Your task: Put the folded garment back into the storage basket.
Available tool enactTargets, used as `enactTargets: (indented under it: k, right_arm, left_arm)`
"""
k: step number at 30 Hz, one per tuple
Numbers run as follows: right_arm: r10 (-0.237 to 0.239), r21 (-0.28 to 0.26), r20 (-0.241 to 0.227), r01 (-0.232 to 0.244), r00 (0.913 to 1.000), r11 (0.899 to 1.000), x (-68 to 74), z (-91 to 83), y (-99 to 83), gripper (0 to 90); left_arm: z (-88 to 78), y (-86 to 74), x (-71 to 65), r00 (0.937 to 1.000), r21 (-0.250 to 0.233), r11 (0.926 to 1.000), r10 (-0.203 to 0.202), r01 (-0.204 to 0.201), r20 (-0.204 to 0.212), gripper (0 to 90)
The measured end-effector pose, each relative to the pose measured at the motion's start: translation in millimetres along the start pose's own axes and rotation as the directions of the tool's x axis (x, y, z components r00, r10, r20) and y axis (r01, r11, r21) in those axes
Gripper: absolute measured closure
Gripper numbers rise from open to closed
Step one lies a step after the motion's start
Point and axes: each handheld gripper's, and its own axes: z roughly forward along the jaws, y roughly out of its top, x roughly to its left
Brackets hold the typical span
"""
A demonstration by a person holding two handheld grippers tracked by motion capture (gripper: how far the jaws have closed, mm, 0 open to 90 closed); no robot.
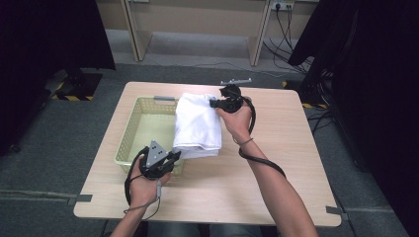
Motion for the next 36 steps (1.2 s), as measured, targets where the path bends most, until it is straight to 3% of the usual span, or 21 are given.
enactTargets:
  k: [36]
  right_arm:
    - [-0.018,0.007,-0.012,0.018,0.9998,1.0,13.4,10.4,5.9,84.4]
  left_arm:
    - [-8.5,-4.9,6.0,0.9993,0.001,0.9994,-0.035,0.035,-0.011,83.0]
